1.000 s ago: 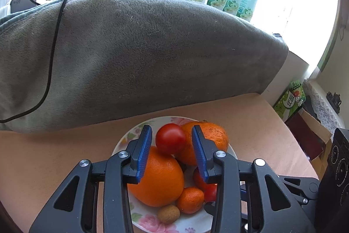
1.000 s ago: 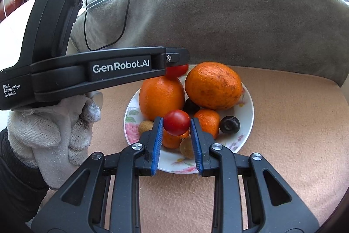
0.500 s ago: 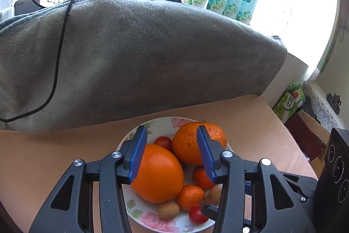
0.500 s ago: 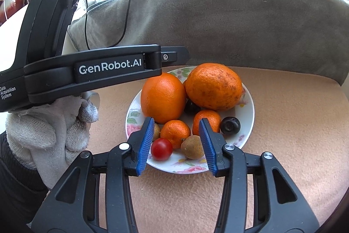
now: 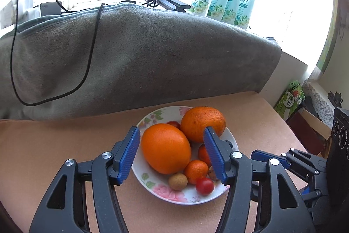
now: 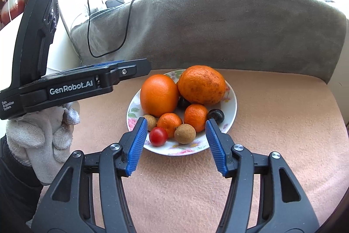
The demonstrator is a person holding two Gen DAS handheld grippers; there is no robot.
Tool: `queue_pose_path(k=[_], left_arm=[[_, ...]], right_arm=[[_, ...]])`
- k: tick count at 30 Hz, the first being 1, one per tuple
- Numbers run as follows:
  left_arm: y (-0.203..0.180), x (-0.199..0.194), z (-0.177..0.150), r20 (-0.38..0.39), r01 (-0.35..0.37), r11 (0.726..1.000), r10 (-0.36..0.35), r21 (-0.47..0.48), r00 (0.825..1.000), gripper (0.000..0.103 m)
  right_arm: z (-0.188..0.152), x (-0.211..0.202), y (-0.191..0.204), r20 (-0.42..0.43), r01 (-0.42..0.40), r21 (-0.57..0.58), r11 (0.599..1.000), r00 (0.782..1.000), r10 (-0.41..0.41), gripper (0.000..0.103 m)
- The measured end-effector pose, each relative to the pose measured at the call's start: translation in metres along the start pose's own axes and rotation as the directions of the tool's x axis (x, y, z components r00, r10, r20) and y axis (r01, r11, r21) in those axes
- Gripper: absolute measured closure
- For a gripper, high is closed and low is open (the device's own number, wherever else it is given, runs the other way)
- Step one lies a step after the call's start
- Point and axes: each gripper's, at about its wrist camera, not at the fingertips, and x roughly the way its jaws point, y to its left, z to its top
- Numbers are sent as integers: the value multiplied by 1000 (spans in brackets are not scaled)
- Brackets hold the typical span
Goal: Organize fruits
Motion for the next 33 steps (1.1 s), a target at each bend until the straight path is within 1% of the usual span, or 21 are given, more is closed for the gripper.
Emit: queue_pose_path(k=[2,4,7,9,13,16,18,26,33], left_arm=[[0,-8,-8,0,0,1000,0,-1,1000,41],[-2,-15,-16,-3,-6,1000,6,-1,1000,35],[-6,-26,-26,-4,-22,1000,22,-6,1000,28],[-7,-32,-32,-7,-25,999,25,-21,1000,25],[-10,-43,-44,-18,-40,999,39,-35,999,24],[-13,-51,-51,-21,-69,997,68,-31,997,24],[-15,-56,-55,-20,-83,996,83,-29,996,21],[-14,-71,-64,-22,-148,988,147,-43,989,21],[-14,-83,-71,-14,-145,987,144,-74,989,21]], right_arm=[[-3,-5,-2,4,17,3,1000,1000,-17,44],[-5,-10,-5,13,31,9,999,999,-31,35],[-8,-18,-8,26,49,21,999,998,-50,32],[-8,-22,-10,32,58,27,998,998,-59,30],[-9,-27,-7,41,73,19,997,996,-74,19],[-11,-29,-2,40,86,-1,996,996,-86,16],[-14,-32,1,40,94,-11,995,995,-94,15],[-19,-40,4,46,103,4,995,994,-103,15],[-23,-49,3,64,113,27,993,991,-115,14]])
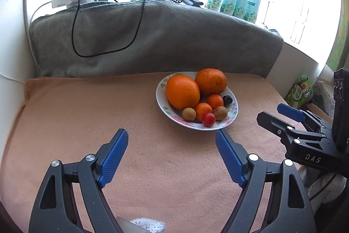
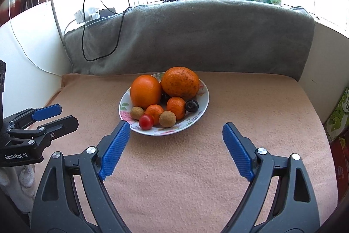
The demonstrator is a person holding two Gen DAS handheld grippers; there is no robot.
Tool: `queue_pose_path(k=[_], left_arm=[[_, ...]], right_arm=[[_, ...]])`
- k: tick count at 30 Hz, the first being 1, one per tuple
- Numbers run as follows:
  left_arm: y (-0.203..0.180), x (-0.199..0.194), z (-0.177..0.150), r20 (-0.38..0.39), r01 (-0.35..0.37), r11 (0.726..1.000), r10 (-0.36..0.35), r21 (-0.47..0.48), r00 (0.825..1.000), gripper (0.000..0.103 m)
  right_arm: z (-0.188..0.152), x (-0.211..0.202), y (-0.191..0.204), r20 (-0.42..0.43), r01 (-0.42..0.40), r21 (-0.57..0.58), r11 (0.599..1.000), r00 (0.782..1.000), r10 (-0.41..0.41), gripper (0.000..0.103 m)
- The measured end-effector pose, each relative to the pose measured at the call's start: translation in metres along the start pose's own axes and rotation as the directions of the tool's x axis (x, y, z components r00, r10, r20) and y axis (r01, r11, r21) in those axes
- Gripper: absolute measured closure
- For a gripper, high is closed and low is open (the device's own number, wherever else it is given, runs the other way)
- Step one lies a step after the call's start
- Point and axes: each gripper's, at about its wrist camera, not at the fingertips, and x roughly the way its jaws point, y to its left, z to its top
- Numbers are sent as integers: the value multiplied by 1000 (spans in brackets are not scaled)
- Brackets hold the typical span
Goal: Organize fruits
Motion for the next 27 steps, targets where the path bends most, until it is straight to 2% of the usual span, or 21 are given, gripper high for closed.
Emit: queue_pose_path(k=[8,27], left_arm=[[-1,-11,-1,31,-17,1000,17,13,999,20],[-1,-19,-1,45,9,1000,-10,9,999,20]], right_arm=[[-6,-4,0,-4,-11,21,1000,1000,11,13],[-7,-4,9,-9,-19,13,1000,1000,19,13]])
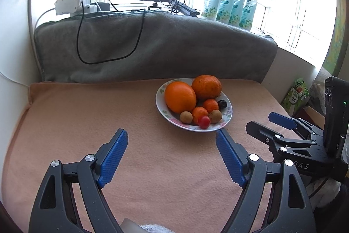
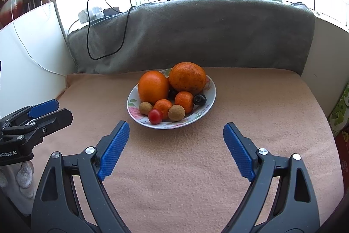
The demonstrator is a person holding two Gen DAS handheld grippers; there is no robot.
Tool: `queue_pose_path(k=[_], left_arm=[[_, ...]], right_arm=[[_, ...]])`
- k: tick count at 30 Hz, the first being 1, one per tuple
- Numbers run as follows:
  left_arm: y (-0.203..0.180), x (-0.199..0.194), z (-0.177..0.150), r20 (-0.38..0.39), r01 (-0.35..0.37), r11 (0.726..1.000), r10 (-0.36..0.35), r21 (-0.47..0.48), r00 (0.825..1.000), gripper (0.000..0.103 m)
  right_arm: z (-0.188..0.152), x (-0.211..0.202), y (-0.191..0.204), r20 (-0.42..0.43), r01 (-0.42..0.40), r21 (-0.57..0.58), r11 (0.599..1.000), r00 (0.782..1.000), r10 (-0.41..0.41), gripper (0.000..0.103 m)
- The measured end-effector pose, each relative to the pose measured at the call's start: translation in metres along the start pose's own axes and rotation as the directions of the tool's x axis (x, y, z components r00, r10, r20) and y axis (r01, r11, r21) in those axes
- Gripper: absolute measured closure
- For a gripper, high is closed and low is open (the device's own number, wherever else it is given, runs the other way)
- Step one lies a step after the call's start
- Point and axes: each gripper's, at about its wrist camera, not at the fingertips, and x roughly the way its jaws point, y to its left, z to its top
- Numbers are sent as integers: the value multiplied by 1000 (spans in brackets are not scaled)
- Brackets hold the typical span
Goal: Organize fruits
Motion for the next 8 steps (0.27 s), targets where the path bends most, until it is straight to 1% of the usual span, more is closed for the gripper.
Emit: queue_pose_path(k=[8], left_arm=[[2,-1,0,14,9,1000,-9,1,1000,20]], right_arm=[[-2,2,-3,-5,3,14,1000,1000,-3,13]])
